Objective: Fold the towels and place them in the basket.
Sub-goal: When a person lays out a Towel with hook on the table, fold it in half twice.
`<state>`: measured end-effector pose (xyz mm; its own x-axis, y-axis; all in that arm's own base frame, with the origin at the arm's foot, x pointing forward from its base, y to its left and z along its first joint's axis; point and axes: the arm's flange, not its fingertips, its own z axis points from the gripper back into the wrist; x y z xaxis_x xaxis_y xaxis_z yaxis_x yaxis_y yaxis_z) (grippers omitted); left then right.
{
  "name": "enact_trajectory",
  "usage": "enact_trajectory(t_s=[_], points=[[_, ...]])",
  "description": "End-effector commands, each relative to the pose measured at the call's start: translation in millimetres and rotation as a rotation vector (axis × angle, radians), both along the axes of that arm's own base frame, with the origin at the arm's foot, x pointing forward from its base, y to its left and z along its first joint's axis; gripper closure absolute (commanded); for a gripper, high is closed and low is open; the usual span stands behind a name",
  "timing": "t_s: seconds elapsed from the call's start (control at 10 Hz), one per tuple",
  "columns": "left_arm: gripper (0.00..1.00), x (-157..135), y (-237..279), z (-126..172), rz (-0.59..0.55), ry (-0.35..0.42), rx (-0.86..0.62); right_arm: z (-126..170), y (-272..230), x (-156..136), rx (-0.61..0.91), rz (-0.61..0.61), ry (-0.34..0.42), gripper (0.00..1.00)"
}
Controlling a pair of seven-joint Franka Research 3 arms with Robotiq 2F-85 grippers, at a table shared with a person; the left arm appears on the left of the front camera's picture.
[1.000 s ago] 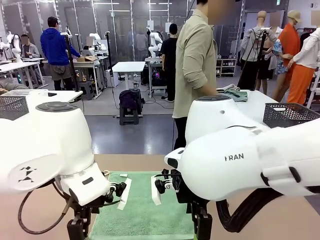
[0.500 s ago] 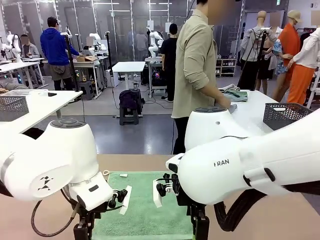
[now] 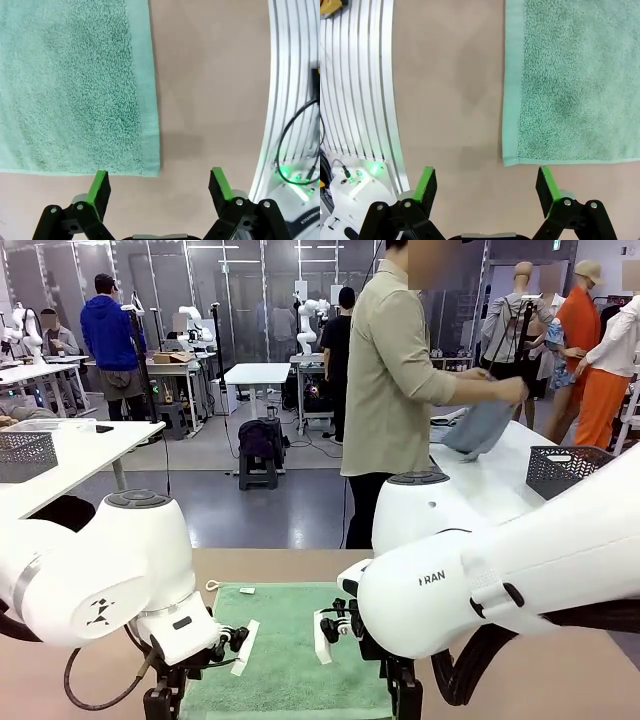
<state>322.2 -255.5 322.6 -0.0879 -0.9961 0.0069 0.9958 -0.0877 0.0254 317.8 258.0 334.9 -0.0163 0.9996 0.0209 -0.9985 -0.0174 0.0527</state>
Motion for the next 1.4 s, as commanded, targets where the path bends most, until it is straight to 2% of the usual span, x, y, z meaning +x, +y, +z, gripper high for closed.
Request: enact_trajectory(t_s=[0.0,0.8,1.3], points=[[0.00,-32,30,-21,-0.023,-0.018,-0.031,-15,-1,5,-0.014,0.015,-0.030,0.00],[0.00,-32,35,-42,0.074,-0.013,-0.028,-38,-1,9,-0.001,-0.020,-0.026,0.00],[0.00,-33,39,-52,0.085,0.001,-0.036,-44,1,9,-0.010,-0.019,-0.034,0.00]])
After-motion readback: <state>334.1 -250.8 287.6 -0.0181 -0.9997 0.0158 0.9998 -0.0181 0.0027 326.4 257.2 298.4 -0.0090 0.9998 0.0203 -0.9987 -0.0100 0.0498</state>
